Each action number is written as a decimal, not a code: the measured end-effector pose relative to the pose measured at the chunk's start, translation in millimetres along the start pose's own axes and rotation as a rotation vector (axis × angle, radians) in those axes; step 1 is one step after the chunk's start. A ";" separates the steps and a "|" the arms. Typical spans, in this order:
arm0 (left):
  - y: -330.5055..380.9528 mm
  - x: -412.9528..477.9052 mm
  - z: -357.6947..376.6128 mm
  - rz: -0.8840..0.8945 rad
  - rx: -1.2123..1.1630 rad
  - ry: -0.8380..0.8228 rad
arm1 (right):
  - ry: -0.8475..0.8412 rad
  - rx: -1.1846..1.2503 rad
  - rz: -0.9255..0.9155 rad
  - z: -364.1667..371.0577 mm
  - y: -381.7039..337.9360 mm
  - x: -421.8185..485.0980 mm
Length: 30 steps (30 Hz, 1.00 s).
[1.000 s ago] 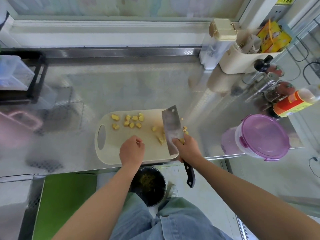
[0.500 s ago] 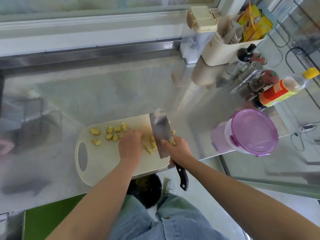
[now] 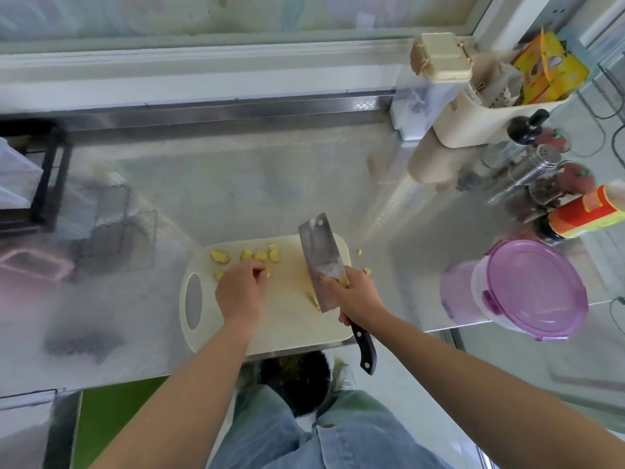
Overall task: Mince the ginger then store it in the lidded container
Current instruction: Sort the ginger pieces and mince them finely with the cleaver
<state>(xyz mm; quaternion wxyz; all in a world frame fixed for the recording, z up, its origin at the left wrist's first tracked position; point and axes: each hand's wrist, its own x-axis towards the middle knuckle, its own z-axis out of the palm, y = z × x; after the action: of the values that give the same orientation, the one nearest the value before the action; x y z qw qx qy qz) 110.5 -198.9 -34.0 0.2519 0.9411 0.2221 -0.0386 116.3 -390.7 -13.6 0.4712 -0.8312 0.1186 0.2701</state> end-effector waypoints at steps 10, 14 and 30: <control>-1.4 11.1 -3.3 0.080 0.099 -0.031 | -0.019 -0.015 0.002 12.9 -10.5 10.2; -0.5 13.6 -3.5 0.154 0.193 -0.059 | -0.016 -0.024 0.001 12.9 -10.9 12.0; -10.3 18.8 -8.7 0.198 0.025 -0.098 | 0.001 -0.040 -0.001 10.2 -8.3 10.5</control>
<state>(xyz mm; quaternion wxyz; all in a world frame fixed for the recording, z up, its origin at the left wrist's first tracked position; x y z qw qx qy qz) 122.6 -179.1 -34.6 0.2534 0.9585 0.1151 -0.0622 125.2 -377.0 -17.7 0.4547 -0.8405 0.1130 0.2719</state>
